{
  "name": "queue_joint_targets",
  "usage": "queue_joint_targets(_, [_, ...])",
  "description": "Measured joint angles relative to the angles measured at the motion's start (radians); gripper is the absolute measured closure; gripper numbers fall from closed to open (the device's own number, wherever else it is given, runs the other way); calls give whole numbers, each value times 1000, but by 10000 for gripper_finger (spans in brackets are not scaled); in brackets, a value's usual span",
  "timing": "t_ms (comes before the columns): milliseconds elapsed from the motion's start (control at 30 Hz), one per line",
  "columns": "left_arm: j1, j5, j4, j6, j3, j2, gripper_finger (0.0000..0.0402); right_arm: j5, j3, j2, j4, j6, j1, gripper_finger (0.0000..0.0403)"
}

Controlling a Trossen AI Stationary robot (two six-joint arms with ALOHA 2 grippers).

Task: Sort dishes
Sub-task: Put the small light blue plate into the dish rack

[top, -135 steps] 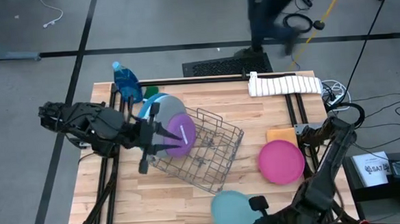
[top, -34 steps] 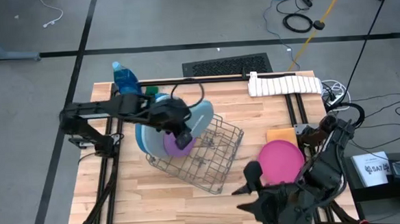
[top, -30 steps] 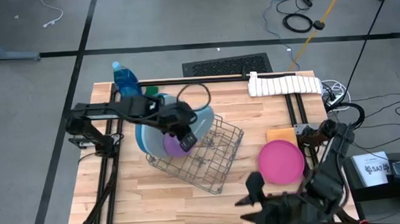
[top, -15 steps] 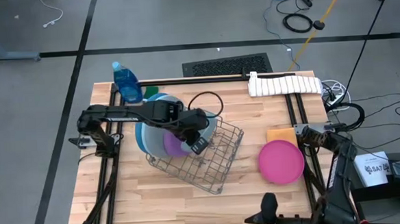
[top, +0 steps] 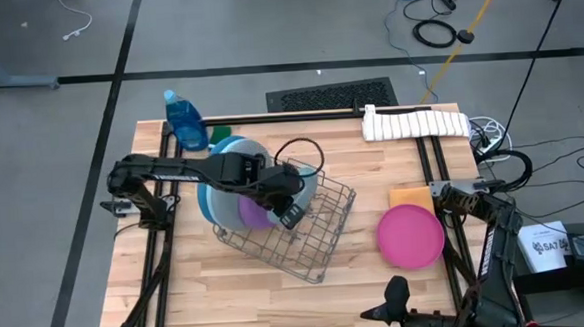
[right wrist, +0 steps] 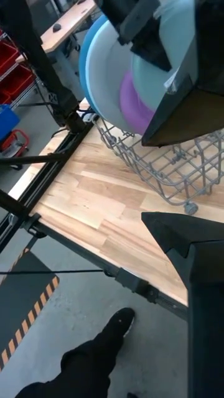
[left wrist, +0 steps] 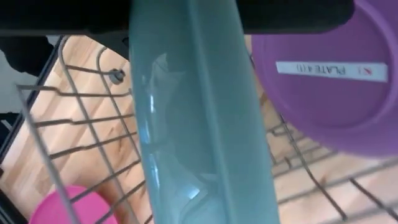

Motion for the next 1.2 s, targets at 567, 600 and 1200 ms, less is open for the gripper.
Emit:
queue_joint_targets(567, [-7,25,261,-197,-331,-153,370,3,0,0,0,-3,5,227])
queue_joint_targets(600, [-7,25,270,-201,-336,-152,370,3,0,-1,0,-3,4,227])
queue_joint_targets(1200, [-6,-8,207,-206,-337,-151,370,2,0,-1,0,0,4,227])
